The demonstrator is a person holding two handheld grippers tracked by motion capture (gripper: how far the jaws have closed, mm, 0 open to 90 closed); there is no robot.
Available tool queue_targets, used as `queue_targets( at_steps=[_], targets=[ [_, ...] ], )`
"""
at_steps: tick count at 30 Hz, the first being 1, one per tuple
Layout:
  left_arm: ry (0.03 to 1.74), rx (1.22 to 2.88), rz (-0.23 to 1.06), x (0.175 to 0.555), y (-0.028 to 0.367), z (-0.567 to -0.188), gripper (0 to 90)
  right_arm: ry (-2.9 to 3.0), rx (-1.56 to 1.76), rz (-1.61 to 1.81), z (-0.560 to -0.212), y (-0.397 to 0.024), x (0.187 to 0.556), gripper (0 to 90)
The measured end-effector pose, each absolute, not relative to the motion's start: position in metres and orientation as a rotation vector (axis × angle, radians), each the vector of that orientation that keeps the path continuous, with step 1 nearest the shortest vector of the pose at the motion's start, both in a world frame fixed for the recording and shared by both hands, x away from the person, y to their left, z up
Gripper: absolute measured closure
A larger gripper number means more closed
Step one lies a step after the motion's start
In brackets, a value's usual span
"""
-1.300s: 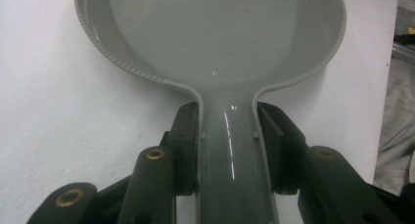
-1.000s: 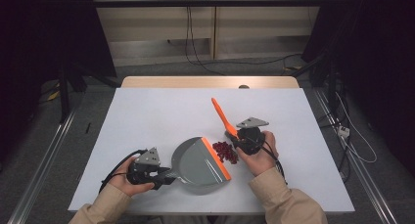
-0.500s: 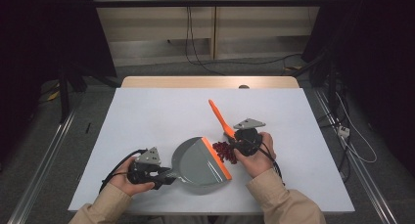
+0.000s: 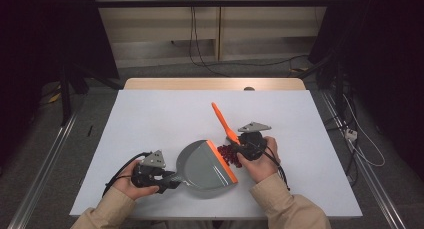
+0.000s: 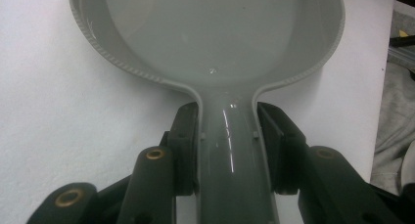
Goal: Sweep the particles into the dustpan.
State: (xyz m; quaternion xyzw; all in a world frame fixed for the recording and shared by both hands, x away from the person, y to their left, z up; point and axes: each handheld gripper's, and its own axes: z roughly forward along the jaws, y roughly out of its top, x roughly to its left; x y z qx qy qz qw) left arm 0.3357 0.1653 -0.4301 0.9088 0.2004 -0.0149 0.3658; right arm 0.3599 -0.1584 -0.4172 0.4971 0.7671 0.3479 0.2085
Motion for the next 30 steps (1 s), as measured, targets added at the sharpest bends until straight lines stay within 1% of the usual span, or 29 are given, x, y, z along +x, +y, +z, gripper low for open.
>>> queue_targets(
  at_steps=[2, 6, 7, 11, 12, 18, 24, 30],
  targets=[
    [0.519, 2.347, -0.011, 0.3355, 0.165, -0.4269, 62.2, 2.136, 1.38, 0.978, -0.4171, -0.1573, 0.3593, 70.4],
    [0.514, 2.353, -0.022, 0.3352, 0.164, -0.4279, 61.7, 2.136, 1.369, 0.973, -0.4169, -0.1574, 0.3594, 70.5],
    [0.513, 2.387, -0.009, 0.3339, 0.1626, -0.4296, 61.6, 2.134, 1.37, 0.974, -0.4169, -0.158, 0.3596, 70.5],
    [0.518, 2.366, -0.018, 0.3339, 0.1637, -0.4294, 61.2, 2.13, 1.378, 0.984, -0.4168, -0.1598, 0.3603, 70.5],
    [0.525, 2.366, -0.001, 0.3333, 0.1641, -0.4292, 61.2, 2.133, 1.374, 0.982, -0.4168, -0.1596, 0.3602, 70.5],
    [0.512, 2.363, -0.027, 0.3337, 0.165, -0.4304, 61.0, 2.135, 1.369, 0.976, -0.4169, -0.1573, 0.3594, 70.5],
    [0.543, 2.372, -0.005, 0.3331, 0.1637, -0.4273, 62.2, 2.138, 1.377, 0.981, -0.417, -0.1564, 0.359, 70.4],
    [0.552, 2.367, -0.028, 0.3346, 0.163, -0.4259, 62.3, 2.135, 1.382, 0.989, -0.4174, -0.1542, 0.3584, 70.4]
  ],
)
